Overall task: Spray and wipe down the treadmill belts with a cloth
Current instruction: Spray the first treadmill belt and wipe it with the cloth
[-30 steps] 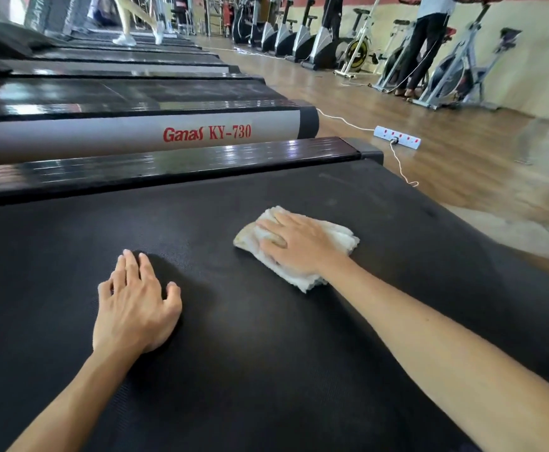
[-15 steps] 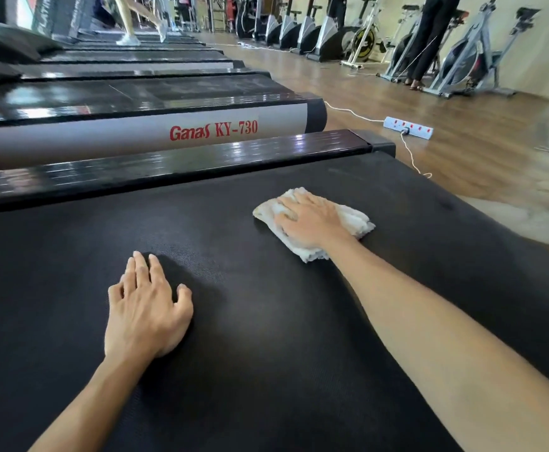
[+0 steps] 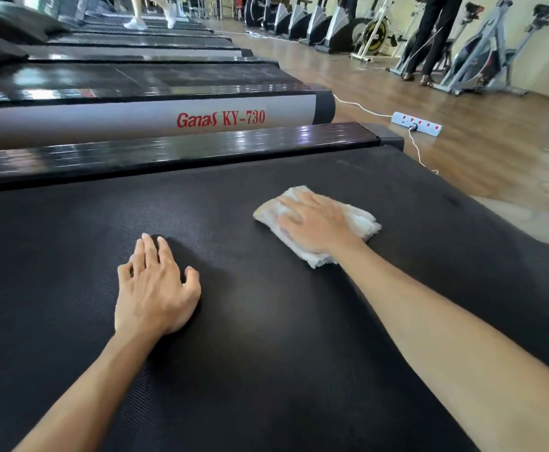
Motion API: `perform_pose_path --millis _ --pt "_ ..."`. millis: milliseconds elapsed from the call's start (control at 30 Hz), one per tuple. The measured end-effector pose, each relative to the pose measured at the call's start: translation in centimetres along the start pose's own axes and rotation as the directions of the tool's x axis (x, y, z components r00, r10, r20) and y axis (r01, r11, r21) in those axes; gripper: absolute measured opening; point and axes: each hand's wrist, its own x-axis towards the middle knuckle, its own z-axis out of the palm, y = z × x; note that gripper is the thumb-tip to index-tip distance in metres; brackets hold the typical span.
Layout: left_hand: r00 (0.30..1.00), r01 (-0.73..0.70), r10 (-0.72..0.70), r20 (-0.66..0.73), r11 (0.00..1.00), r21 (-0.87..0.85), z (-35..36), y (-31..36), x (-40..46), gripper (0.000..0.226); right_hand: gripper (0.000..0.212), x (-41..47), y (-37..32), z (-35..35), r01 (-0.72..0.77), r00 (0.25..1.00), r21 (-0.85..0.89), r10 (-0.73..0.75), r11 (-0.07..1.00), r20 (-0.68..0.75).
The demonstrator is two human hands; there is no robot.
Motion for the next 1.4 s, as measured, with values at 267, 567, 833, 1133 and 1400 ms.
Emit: perform_pose_path --millis 267,567,833,1133,1400 --pt "1.0 0.0 0.0 -0.003 1.0 -0.024 -0.1 0.1 -0.2 0.075 0.057 -7.6 4.1 -1.0 0.017 0.998 0.091 -0.022 0.996 0.057" --pt "0.991 -0.129 0.129 -0.042 0.991 -0.014 -0.2 -0.4 -0.3 0.066 0.039 -6.7 1.5 -0.1 -0.152 0.977 0.042 0.156 0.988 -0.148" --pt "0.986 -0.162 0.162 -0.041 0.987 -0.004 1.1 -1.5 1.1 0.085 0.045 -11.8 -1.7 0.8 -0.142 0.969 0.087 0.157 0.986 -0.193" --pt "0.984 -0.175 0.173 -0.043 0.982 -0.064 1.8 -1.7 1.8 0.109 0.05 -14.2 -4.2 0.4 -0.183 0.971 0.092 0.195 0.979 -0.14" --pt "0.967 -0.254 0.253 -0.04 0.967 -0.029 0.4 -1.5 0.3 0.108 0.048 -14.3 -4.6 0.5 -0.206 0.962 0.061 0.214 0.977 -0.168"
